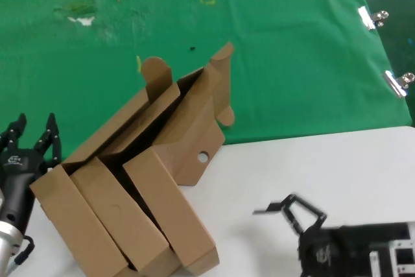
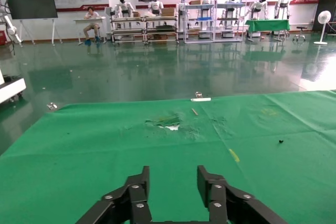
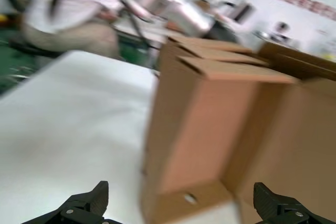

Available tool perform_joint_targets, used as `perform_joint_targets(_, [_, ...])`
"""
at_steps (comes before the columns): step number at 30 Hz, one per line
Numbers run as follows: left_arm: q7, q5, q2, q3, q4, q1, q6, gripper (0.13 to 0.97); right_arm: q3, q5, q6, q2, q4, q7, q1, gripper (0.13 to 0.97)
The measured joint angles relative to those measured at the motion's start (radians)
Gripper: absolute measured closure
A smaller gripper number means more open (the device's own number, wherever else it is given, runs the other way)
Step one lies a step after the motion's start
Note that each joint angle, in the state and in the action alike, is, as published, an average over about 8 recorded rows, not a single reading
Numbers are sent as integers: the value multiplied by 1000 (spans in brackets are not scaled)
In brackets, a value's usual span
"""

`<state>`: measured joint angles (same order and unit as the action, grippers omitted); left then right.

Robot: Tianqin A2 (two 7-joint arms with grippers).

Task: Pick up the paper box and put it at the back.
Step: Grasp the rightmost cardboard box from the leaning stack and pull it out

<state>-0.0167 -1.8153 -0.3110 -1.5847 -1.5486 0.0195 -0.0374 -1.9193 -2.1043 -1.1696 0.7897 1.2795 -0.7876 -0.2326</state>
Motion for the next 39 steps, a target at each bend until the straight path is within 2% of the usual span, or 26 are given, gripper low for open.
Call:
perform_joint_targets(5, [0,0,0,0,0,0,0,748,-49,85,-83,-52,-61,-30,-63,159])
perform_joint_targets(10, [0,0,0,0,0,0,0,845,-82,162,-98,-117,-110,-38,-116,196])
perform_joint_targets(16, [0,0,0,0,0,0,0,868,-99,223,-98,-193,-180,-32,-176,276])
perform_joint_targets(20, [0,0,0,0,0,0,0,912,-98,242,-108,-232,-233,-28,-214,276])
perform_joint_targets(28, [0,0,0,0,0,0,0,948,-98,274,-132,-278,-294,-24,-255,449])
perform_joint_targets(29, [0,0,0,0,0,0,0,951,-99,279,-134,-281,-296,-23,-257,449])
perform_joint_targets(37, [0,0,0,0,0,0,0,957,-98,306,-144,-291,-297,-16,-267,667])
perform_joint_targets(39, [0,0,0,0,0,0,0,957,-96,309,-146,-290,-296,-14,-267,687])
